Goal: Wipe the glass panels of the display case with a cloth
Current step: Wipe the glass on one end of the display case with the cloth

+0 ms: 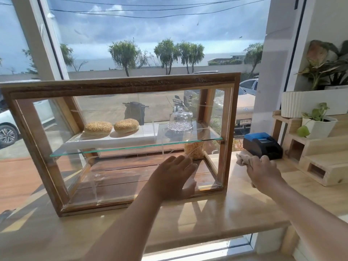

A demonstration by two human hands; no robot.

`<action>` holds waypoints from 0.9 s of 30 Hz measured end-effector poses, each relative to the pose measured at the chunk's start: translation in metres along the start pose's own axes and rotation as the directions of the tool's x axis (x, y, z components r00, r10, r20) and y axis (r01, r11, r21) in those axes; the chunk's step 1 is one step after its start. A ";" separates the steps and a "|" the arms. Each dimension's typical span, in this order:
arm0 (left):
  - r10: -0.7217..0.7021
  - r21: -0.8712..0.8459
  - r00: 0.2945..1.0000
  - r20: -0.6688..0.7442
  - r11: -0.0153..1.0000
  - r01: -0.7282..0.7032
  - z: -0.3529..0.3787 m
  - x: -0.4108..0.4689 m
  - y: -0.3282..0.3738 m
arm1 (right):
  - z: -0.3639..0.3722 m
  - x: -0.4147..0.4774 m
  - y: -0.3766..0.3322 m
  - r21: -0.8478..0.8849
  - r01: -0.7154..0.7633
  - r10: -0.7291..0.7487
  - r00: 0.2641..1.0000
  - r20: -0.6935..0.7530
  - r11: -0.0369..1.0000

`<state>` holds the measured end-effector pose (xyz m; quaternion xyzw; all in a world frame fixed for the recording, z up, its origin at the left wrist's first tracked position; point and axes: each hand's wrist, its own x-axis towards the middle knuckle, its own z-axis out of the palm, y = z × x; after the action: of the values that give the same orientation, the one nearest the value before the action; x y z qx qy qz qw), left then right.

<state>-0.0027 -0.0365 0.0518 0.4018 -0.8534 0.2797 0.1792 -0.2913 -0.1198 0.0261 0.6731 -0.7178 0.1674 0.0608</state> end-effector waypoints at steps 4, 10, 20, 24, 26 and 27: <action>0.038 0.180 0.980 -0.194 0.984 -0.003 -0.050 0.028 -0.036 | -0.046 0.019 -0.009 0.153 0.081 -0.043 0.971 -0.236 0.985; -0.009 0.343 0.931 -0.364 0.928 0.143 -0.108 0.043 -0.084 | -0.109 0.027 -0.051 0.183 0.265 -0.102 0.785 -0.611 0.947; -0.294 0.413 0.929 -0.225 0.835 0.364 -0.154 0.051 -0.165 | -0.124 0.047 -0.119 -0.010 0.520 -0.362 0.582 -0.728 0.854; -0.264 0.406 0.934 -0.240 0.847 0.344 -0.166 0.051 -0.177 | -0.127 0.056 -0.117 -0.040 0.499 -0.352 0.550 -0.757 0.866; -0.230 0.406 0.931 -0.283 0.851 0.333 -0.160 0.049 -0.175 | -0.122 0.054 -0.120 -0.007 0.460 -0.295 0.556 -0.777 0.888; -0.219 0.409 0.926 -0.306 0.849 0.335 -0.158 0.049 -0.173 | -0.119 0.051 -0.123 0.008 0.447 -0.267 0.546 -0.794 0.894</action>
<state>0.1158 -0.0572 0.2584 0.5139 -0.6674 0.4901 0.2244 -0.1904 -0.1346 0.1733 0.6688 -0.4454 0.4986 0.3253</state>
